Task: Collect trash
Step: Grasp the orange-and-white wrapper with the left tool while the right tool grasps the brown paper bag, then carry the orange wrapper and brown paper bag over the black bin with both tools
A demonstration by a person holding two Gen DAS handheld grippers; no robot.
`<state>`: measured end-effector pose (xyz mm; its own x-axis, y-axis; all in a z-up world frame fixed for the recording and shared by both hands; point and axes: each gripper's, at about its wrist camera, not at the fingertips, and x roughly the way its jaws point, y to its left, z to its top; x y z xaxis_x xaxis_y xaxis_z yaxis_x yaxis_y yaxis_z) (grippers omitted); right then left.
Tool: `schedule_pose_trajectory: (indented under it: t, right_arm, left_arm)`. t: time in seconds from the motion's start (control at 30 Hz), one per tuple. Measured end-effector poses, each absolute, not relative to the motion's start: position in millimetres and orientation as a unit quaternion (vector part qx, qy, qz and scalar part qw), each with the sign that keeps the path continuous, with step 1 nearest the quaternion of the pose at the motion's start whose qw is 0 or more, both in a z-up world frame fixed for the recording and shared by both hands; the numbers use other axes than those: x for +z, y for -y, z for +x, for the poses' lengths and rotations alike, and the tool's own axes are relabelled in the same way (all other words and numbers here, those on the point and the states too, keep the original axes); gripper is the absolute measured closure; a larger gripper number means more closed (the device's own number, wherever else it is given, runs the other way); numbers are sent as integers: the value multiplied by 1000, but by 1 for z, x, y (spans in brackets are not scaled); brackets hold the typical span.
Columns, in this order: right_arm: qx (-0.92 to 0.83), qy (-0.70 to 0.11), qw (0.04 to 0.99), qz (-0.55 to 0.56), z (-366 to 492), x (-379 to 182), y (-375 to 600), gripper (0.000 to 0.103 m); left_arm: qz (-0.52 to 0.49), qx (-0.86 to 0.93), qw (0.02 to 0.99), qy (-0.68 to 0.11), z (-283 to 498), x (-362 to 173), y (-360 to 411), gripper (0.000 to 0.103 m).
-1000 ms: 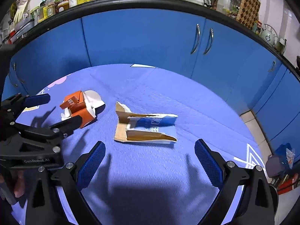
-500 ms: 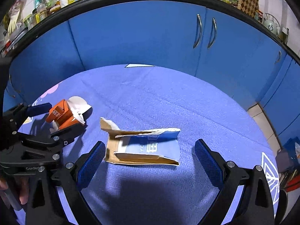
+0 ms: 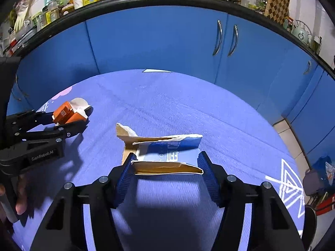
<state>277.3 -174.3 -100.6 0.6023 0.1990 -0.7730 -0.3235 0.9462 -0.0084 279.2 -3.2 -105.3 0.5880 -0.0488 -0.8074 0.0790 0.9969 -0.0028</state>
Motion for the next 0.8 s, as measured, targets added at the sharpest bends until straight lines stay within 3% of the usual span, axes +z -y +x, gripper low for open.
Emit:
schedule_pose_trajectory:
  t: [0.17, 0.8]
  right_arm:
    - [140, -410, 898, -79, 260, -87, 180, 43]
    - [104, -354, 925, -86, 181, -24, 230, 43]
  left_arm:
    - [3, -43, 894, -445, 259, -97, 1, 66]
    - [47, -93, 920, -378, 181, -27, 73, 67]
